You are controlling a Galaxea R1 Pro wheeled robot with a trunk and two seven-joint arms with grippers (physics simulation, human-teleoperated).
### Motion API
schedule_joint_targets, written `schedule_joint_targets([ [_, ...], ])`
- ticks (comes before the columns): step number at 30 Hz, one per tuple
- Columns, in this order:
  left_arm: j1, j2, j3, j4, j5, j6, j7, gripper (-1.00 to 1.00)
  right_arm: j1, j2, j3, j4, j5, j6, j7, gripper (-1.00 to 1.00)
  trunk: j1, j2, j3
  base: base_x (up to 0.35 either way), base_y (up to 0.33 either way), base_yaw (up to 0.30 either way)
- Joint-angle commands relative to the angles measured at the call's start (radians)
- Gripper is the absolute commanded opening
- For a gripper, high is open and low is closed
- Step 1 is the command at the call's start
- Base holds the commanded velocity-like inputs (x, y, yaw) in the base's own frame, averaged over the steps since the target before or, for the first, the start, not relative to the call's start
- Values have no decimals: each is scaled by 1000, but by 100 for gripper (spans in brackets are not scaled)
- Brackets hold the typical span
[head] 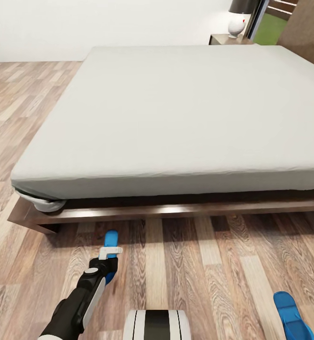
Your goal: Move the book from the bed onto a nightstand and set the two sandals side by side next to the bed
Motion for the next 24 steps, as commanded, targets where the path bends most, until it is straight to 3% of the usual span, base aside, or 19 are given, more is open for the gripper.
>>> schedule_joint_targets([
  [1, 0, 0, -2, -1, 4, 5, 7, -100, -1, 0, -6, 3, 9, -4, -5, -100, 0, 0, -1, 70, 0, 0],
  [12, 0, 0, -3, -3, 4, 4, 9, -100, -1, 0, -6, 3, 9, -4, -5, -100, 0, 0, -1, 88, 0, 0],
  [24, 0, 0, -2, -8, 5, -4, 10, -100, -1, 0, -6, 3, 9, -5, -5, -100, 5, -3, -47, 0, 0, 0],
])
